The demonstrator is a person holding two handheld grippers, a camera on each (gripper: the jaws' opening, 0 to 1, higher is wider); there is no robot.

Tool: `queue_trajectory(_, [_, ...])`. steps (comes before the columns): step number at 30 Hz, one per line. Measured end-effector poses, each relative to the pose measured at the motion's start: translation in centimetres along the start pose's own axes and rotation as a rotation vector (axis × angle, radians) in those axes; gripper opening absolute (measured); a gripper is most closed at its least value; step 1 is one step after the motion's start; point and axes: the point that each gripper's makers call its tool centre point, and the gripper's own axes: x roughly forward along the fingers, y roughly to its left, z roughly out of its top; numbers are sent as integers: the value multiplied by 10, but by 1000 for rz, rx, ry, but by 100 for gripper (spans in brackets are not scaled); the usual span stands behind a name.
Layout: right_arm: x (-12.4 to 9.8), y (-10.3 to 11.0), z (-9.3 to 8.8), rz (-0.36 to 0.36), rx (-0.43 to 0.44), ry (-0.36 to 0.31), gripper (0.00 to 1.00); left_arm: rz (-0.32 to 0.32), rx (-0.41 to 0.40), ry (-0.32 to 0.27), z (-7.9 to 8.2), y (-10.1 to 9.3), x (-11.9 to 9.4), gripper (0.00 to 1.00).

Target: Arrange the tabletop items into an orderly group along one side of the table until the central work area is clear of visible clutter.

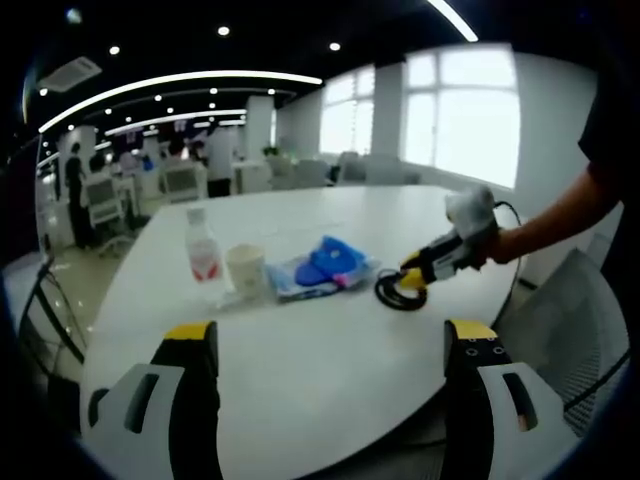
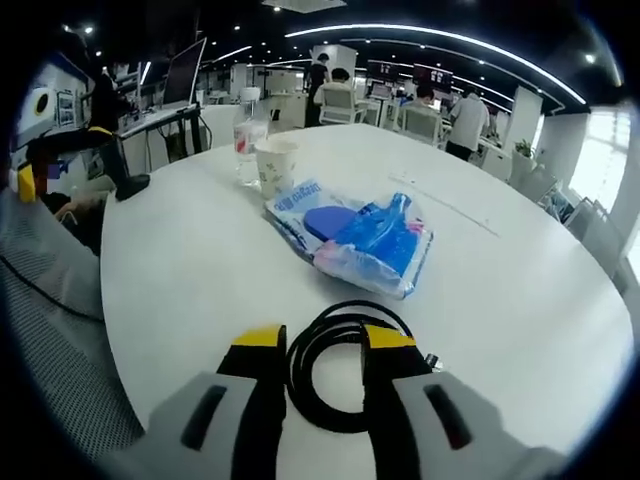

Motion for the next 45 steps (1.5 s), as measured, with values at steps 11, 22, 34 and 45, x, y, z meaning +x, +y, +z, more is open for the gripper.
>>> queue_trajectory(11, [-1,-11,33,-6,12,-50,39,-2,3,-3,0,-1,0,90])
queue_trajectory(22, [-2,-24,66,-4,24,-78,53,-16,0,-6,1,-4,0,92])
queue_trajectory(34, [10,-33,80,7,-2,-36,65,-14,2,-14,1,-4,2,97])
queue_trajectory(45, [25,-42,92,9,-57,-17,68,-15,-1,-9,0,-3,2,98])
